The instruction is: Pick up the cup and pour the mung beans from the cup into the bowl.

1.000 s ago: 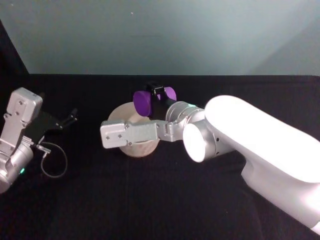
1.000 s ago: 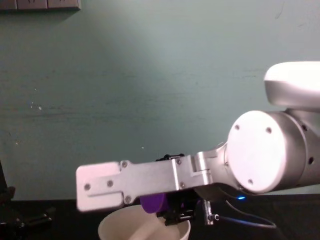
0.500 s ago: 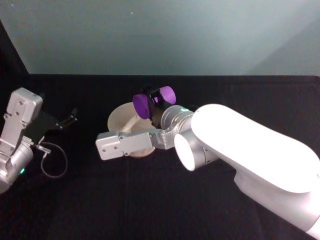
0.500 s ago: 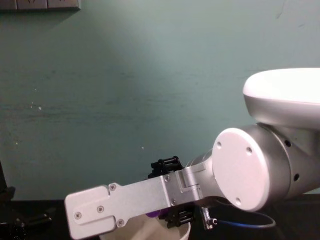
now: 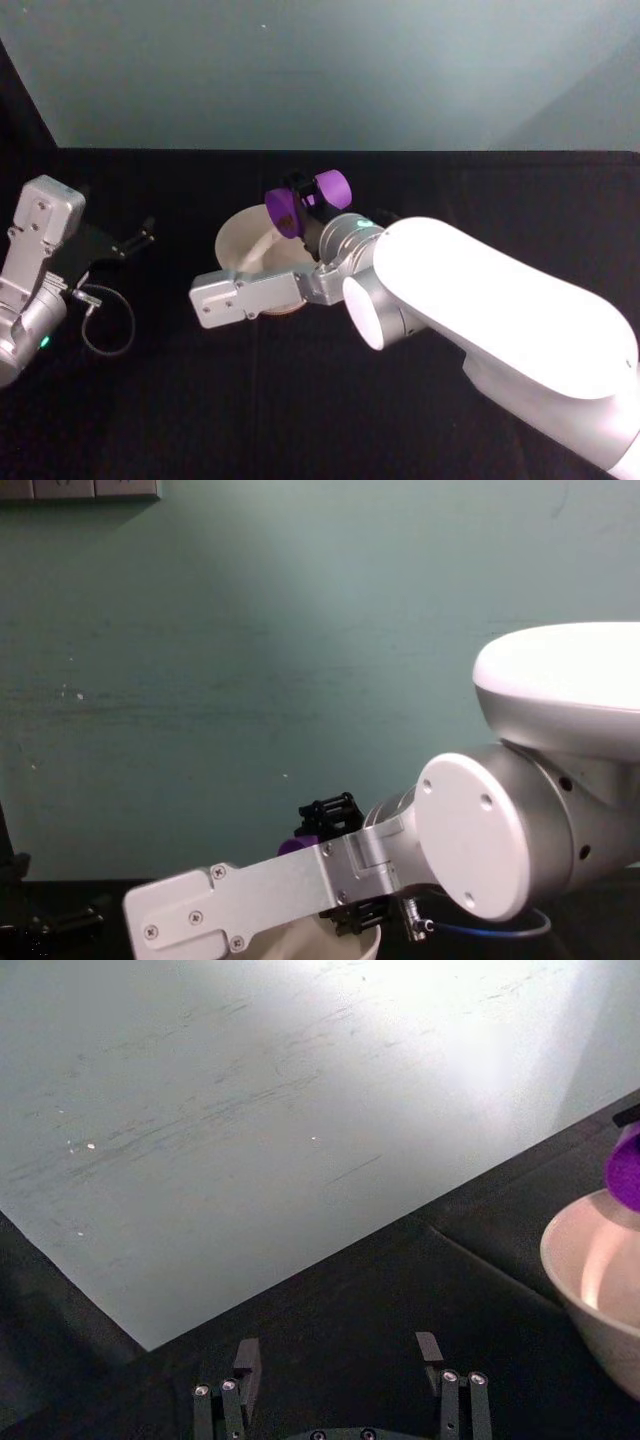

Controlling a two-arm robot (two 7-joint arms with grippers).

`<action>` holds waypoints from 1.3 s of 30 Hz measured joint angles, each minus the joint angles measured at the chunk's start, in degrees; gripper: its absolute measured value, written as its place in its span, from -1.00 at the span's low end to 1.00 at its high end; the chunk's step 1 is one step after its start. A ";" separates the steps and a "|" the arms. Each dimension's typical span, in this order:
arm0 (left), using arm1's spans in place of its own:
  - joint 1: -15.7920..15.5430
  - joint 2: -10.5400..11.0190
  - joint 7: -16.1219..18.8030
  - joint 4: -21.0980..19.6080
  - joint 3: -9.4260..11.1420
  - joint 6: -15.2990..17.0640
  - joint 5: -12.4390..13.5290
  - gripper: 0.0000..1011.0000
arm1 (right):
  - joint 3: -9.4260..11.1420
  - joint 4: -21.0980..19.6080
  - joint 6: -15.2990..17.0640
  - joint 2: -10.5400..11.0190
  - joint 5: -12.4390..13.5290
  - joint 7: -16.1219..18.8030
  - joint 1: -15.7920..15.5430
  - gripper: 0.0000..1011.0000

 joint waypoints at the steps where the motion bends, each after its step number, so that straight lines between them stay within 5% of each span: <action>1: 0.00 0.00 0.00 0.00 0.00 0.00 0.00 0.98 | 0.00 0.00 0.00 -0.04 -0.23 0.10 -0.03 0.43; 39: 0.00 0.00 0.00 0.00 0.00 0.00 0.00 0.98 | 1.74 -1.01 -1.47 -1.36 -8.06 3.31 -2.19 0.43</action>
